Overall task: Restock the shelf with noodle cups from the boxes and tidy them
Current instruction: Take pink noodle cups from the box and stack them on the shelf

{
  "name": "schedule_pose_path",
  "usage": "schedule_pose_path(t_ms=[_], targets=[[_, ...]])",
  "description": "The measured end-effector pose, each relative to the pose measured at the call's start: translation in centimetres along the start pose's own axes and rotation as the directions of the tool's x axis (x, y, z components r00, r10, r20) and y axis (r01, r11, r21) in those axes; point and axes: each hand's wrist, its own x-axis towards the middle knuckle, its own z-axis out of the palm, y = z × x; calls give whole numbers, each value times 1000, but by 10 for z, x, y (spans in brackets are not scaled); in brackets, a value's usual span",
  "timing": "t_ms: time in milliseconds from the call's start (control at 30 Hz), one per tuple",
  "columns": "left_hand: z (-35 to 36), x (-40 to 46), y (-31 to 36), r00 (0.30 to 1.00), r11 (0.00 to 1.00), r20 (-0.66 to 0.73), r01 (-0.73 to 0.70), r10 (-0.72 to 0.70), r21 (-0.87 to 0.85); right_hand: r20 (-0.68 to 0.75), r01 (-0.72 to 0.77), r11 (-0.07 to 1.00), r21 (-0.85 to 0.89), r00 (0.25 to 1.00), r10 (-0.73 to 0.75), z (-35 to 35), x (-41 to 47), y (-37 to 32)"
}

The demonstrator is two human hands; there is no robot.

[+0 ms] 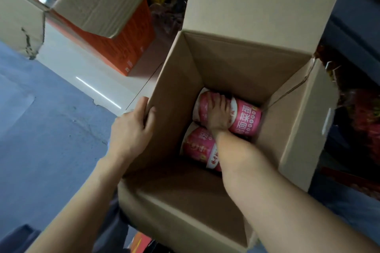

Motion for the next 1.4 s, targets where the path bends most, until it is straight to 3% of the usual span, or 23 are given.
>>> schedule_pose_path(t_ms=[100, 200, 400, 600, 700, 767, 900, 1000, 1067, 1167, 1300, 1400], targets=[[3, 1, -6, 1000, 1000, -5, -8, 8, 20, 148, 117, 987, -107, 984, -101, 6, 13, 8], [4, -1, -6, 1000, 1000, -26, -14, 15, 14, 175, 155, 971, -182, 977, -123, 5, 22, 12], [9, 0, 5, 997, 998, -61, -54, 56, 41, 91, 122, 960, -250, 991, -102, -6, 16, 5], [14, -1, 33, 998, 997, -37, -51, 53, 60, -104, 42, 977, -209, 992, -65, -68, -34, 0], [8, -10, 53, 999, 995, 45, -5, 0, 98, -144, 31, 999, -43, 989, -37, -122, -77, 8], [4, -13, 64, 989, 989, 147, 1, -23, 150, -91, 55, 993, 103, 995, -46, -156, -108, 19], [-7, -11, 84, 912, 988, 405, 0, -62, 152, -174, 83, 951, 297, 984, -31, -221, -176, 68], [-33, -13, 110, 882, 998, 471, -15, -18, 66, -209, 92, 831, 548, 977, 30, -253, -212, 117], [-55, -19, 140, 872, 976, 484, 38, 71, -212, -239, 135, 680, 721, 969, 61, -272, -229, 145], [-97, -32, 205, 853, 773, 450, 91, 265, -628, -324, 270, 392, 880, 943, 77, -307, -247, 175], [-149, -36, 278, 870, 508, 165, -109, 464, -854, -493, 469, 158, 869, 850, 185, -368, -251, 196], [-183, -24, 323, 852, 488, -99, -385, 513, -784, -630, 602, 189, 776, 758, 170, -421, -241, 203]])
